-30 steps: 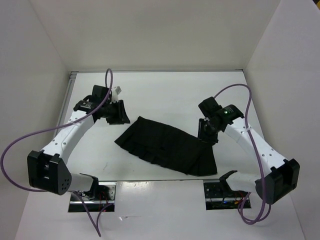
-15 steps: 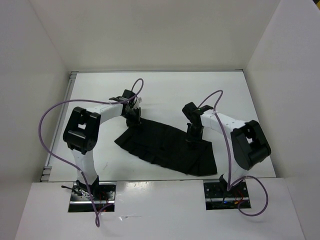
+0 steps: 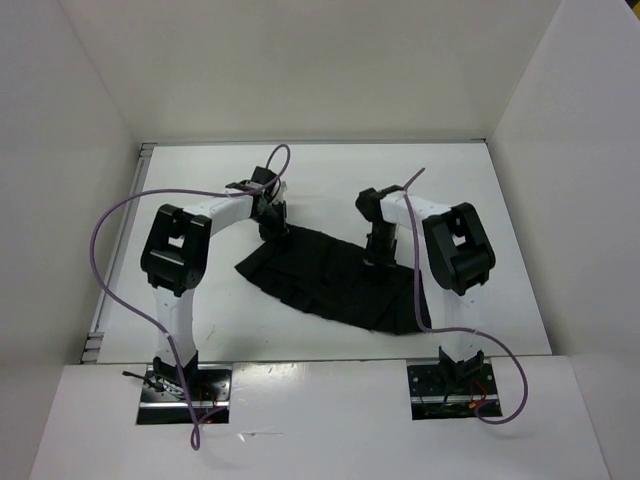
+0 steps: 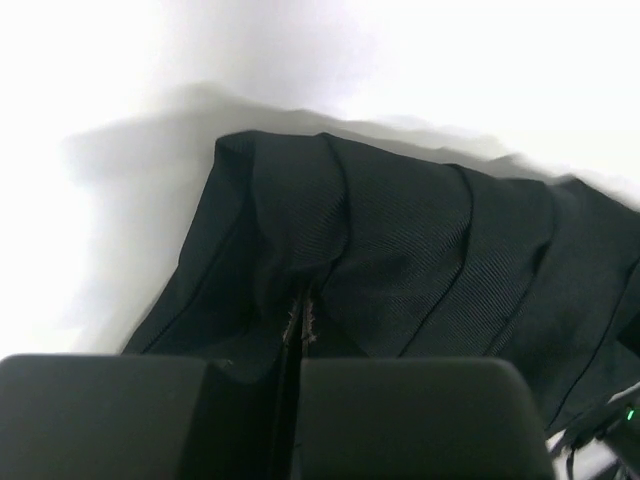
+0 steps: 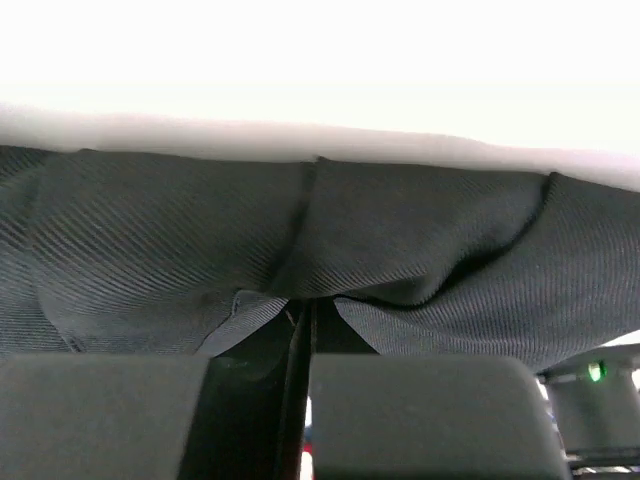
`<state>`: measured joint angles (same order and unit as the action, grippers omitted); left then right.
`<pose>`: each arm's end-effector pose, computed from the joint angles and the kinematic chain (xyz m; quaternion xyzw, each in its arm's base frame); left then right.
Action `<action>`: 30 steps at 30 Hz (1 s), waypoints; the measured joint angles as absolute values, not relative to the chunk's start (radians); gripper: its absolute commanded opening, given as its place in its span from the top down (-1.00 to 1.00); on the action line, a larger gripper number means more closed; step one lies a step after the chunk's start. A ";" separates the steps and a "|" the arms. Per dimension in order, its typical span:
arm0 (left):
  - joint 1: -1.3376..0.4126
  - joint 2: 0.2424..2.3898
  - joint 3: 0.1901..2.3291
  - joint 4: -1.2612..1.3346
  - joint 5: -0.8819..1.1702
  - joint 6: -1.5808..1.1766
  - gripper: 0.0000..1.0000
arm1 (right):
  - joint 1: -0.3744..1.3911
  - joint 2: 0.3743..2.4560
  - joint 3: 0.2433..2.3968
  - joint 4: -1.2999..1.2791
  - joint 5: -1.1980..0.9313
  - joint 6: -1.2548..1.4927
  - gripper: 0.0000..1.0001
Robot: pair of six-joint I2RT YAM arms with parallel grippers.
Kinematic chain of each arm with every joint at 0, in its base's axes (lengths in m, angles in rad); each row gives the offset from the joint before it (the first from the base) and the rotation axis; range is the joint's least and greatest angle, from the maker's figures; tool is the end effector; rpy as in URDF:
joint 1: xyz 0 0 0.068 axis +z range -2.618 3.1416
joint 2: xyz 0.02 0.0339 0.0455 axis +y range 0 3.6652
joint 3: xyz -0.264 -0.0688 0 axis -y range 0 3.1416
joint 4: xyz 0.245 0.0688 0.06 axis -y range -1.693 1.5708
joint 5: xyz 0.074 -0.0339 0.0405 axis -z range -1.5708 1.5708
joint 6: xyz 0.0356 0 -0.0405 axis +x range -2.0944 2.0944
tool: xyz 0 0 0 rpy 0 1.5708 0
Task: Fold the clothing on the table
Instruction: Fold the skirt
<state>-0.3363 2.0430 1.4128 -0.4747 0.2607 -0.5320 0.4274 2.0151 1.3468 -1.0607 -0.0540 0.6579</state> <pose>0.3954 -0.1479 0.1559 -0.0644 0.9631 -0.2110 0.1545 0.3138 0.1450 0.1390 -0.1167 -0.9897 0.0177 0.0815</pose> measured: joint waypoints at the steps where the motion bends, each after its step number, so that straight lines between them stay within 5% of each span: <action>1: -0.337 2.066 1.452 -0.486 0.255 -0.532 1.00 | 0.408 2.040 1.391 -1.066 -0.048 0.653 0.97; 6: -0.337 2.193 1.659 -0.501 0.231 -0.530 1.00 | 0.318 2.129 1.610 -0.989 0.057 0.617 0.95; 13: -0.332 2.239 1.739 -0.519 0.216 -0.531 1.00 | 0.288 2.092 1.708 -0.840 0.214 0.569 0.15; 21: -0.332 2.176 1.634 -0.492 0.221 -0.536 1.00 | 0.299 1.847 1.639 -0.848 0.302 0.560 0.09; 30: -0.332 2.111 1.529 -0.465 0.237 -0.557 1.00 | 0.299 1.920 1.493 -0.874 0.380 0.572 0.09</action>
<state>-0.3325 2.1113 1.5291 -0.4652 0.2371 -0.5568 0.2989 1.9198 1.4933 -0.8738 0.3801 0.5724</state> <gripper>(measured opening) 0.000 0.452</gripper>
